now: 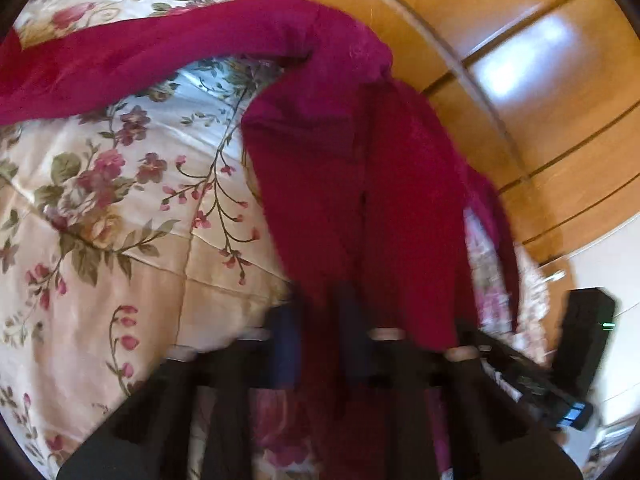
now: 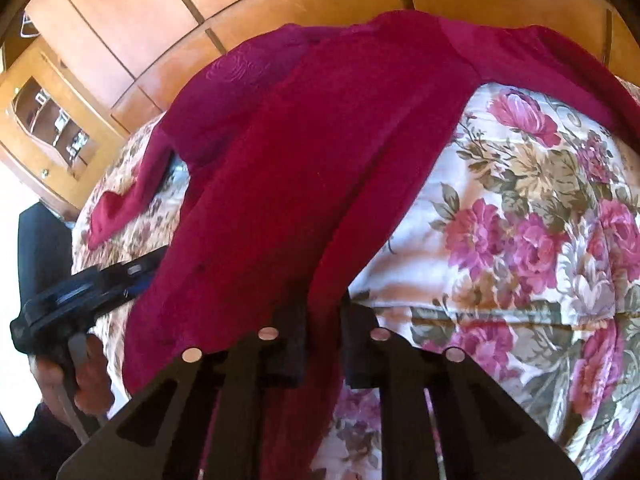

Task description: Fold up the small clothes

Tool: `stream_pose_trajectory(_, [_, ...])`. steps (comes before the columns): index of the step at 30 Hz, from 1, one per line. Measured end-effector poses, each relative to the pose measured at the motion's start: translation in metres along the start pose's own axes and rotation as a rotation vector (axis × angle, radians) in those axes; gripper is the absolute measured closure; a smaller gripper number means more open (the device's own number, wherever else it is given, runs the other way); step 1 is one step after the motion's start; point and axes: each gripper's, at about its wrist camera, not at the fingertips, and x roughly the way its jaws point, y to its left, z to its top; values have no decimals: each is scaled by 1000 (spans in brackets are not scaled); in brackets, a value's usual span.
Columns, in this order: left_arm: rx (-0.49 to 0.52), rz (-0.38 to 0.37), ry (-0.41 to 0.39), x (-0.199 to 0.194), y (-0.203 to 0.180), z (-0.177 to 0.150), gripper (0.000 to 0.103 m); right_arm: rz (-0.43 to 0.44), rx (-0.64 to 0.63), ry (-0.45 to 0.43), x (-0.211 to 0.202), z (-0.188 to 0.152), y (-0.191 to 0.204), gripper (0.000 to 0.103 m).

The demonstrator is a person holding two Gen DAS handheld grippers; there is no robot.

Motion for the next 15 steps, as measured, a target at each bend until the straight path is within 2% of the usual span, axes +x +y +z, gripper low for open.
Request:
stream_pose_trajectory(3, [20,-1,-28,-8,-4,-2,100,-31,-12,-58,-25,-5,-3,94])
stream_pose_trajectory(9, [62,-82,-87,-70,-14,-2,100,-62,-8,-170,-92,-12,-29,95])
stream_pose_trajectory(13, [79,-110,-142,-118,-12,-1,100,-152,6,-165,-104,-21,-52,95])
stream_pose_trajectory(15, [70,-82,-154,-124,-8,0,100,-164,53,-132,-102,-30,-74,94])
